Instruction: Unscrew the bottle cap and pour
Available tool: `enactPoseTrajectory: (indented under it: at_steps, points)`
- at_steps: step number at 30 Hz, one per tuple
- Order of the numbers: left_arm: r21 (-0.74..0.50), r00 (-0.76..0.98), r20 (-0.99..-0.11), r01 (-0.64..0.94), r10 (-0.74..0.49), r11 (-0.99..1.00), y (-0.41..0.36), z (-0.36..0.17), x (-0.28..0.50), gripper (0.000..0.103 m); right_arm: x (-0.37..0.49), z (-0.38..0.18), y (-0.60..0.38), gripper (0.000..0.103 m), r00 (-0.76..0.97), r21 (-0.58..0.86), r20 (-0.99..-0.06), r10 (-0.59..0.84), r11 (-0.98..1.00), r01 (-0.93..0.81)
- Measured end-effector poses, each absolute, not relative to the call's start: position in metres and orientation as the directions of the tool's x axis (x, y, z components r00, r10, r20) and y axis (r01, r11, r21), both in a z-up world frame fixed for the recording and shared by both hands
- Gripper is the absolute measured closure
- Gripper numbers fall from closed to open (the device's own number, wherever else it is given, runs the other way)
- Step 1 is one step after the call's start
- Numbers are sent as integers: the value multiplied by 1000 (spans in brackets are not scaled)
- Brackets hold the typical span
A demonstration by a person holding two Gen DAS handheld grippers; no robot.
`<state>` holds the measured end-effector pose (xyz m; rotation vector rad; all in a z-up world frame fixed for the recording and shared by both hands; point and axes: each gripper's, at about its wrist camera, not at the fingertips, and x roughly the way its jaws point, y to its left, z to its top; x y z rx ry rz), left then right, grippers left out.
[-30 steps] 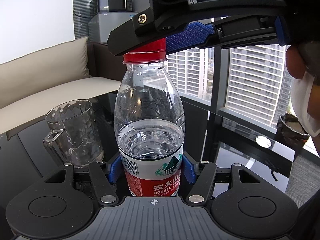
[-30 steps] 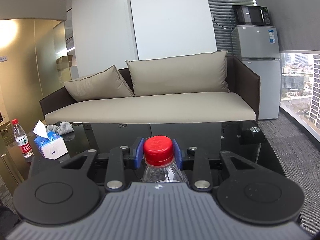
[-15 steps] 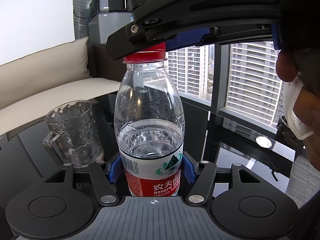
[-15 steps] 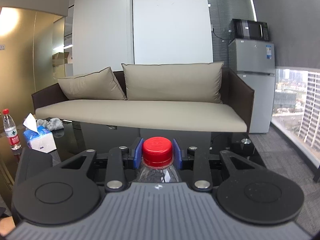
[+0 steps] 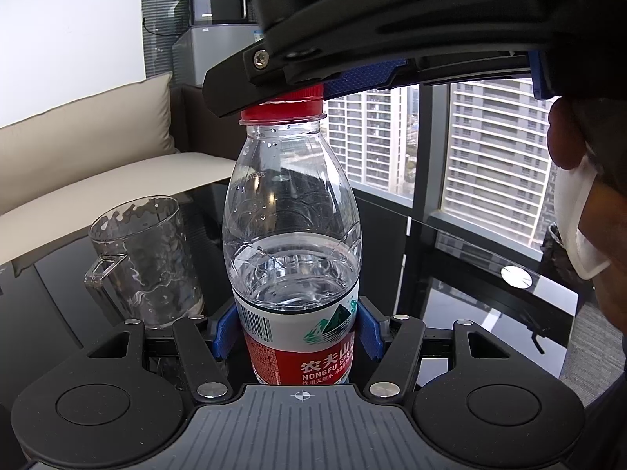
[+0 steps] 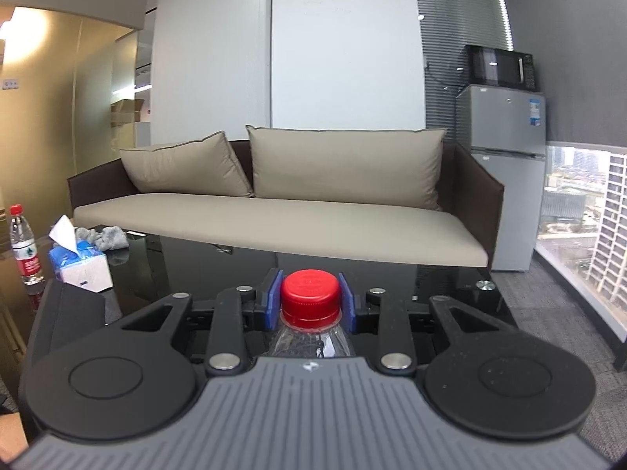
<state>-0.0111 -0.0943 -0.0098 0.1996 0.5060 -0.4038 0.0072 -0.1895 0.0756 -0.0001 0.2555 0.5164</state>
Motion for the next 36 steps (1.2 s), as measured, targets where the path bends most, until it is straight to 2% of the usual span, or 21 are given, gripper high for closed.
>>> enactPoseTrajectory:
  at_steps: [10,15,26,36]
  points:
    - [66,792,-510,425,-335,903,-91,-12,-7,46,23,77,-209,70,741,108,-235,629,774,-624]
    - [82,801,-503,418,-325,905,-95,-12,-8,46,12,79,-198,70,823,96,-211,528,849,-520]
    - [83,803,-502,414,-321,906,-96,-12,-12,46,-4,86,-171,69,896,72,-257,361,932,-354]
    - [81,804,-498,416,-325,906,-96,-12,-12,47,0,81,-174,71,884,66,-247,396,917,-393]
